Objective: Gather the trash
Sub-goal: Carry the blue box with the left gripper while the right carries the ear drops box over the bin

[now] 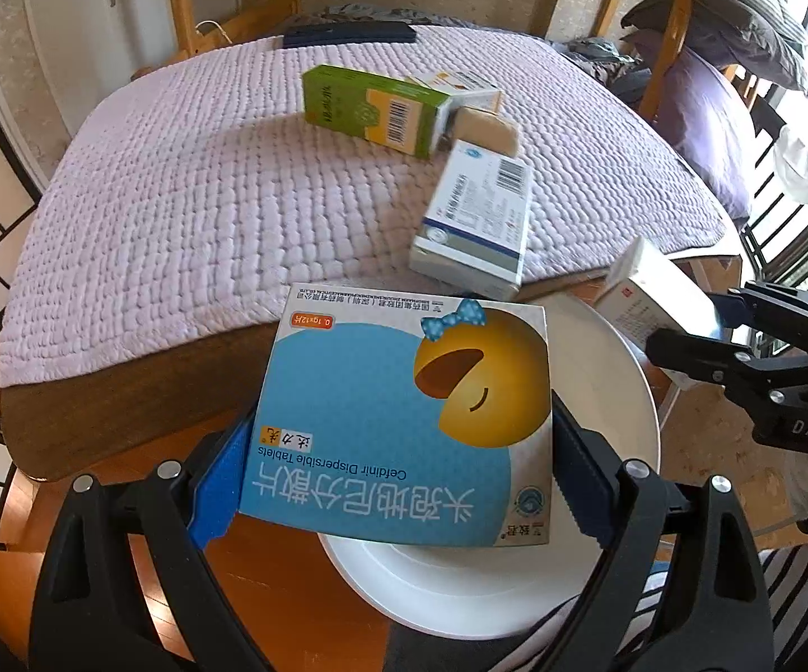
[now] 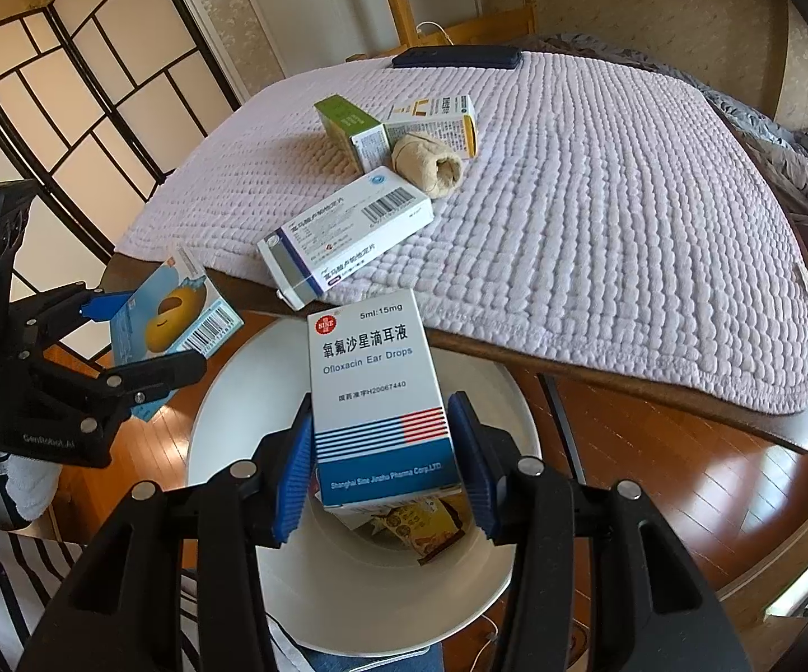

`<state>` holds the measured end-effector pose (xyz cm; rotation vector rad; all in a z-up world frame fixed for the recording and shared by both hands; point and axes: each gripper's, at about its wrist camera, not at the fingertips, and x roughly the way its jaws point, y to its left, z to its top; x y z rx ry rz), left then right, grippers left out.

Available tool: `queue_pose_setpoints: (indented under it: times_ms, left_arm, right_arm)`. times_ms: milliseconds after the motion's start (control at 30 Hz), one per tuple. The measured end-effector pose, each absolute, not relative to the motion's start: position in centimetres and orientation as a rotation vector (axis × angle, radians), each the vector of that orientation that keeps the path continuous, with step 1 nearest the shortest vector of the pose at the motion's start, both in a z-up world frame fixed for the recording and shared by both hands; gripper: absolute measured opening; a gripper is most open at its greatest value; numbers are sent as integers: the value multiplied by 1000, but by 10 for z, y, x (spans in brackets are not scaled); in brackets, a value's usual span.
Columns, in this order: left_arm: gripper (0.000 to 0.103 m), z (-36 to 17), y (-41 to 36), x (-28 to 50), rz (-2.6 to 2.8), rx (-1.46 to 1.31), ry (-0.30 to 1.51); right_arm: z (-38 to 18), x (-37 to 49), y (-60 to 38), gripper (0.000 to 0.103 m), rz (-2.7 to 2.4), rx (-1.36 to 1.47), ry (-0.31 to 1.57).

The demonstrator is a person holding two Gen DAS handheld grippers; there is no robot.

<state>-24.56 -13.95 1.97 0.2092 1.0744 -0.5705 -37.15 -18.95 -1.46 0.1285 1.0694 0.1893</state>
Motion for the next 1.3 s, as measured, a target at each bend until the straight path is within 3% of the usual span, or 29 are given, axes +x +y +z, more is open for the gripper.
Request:
queue_pose_setpoints:
  times_ms: [1300]
  left_arm:
    - [94, -24, -166, -267, -648, 273, 1158]
  right_arm:
    - [-50, -380, -184, 46, 179, 145, 1172]
